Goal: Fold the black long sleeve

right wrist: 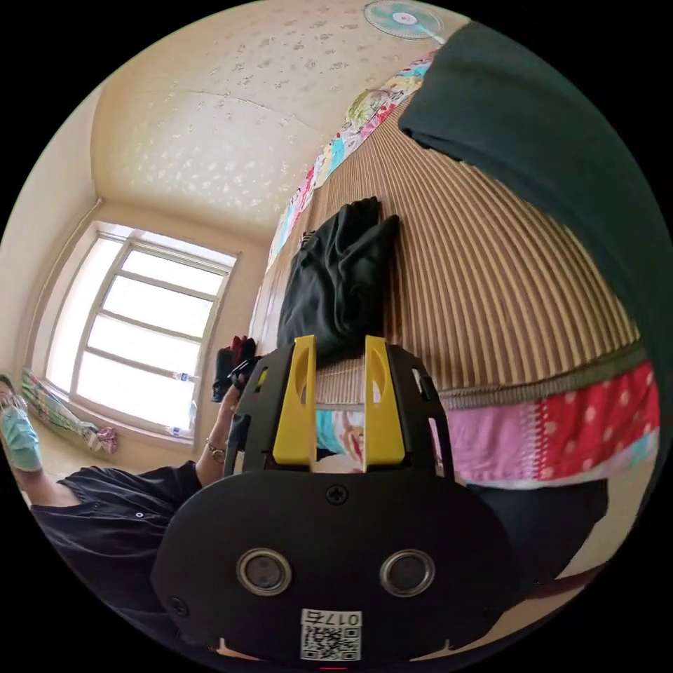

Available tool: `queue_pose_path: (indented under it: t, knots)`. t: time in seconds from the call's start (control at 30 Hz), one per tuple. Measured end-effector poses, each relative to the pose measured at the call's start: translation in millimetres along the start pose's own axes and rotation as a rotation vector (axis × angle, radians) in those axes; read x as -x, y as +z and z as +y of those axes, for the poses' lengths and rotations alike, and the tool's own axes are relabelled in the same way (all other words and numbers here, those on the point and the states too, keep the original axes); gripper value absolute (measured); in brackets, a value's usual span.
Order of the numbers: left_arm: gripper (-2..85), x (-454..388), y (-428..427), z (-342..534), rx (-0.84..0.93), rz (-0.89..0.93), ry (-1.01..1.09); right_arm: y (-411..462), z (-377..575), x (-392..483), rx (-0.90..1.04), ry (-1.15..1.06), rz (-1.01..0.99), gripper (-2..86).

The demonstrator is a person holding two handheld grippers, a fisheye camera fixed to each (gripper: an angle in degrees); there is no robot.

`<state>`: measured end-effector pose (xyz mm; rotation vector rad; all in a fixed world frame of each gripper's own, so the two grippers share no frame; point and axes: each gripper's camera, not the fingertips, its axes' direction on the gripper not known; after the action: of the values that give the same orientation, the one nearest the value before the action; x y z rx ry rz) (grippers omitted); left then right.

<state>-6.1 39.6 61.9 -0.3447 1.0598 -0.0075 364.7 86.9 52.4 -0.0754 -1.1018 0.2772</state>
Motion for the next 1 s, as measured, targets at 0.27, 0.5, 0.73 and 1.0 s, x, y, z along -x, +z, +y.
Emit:
queue_pose_path:
  t: [0.27, 0.5, 0.73, 1.0]
  knots:
    - [4.4, -3, -25, 21, -0.033, 0.264, -0.014, 54, 28, -47, 0.054, 0.338, -0.442, 15.4]
    - [4.2, -17, -60, 43, -0.072, 0.281, 0.032, 28, 36, -76, -0.145, 0.502, -0.465, 15.0]
    - [4.0, -10, -86, 75, -0.100, 0.334, 0.046, -23, 52, -81, -0.187, 0.439, -0.455, 8.2]
    - [3.9, -46, -191, 117, -0.244, 0.419, 0.211, -39, 40, 42, -0.031, 0.128, -0.494, 2.4]
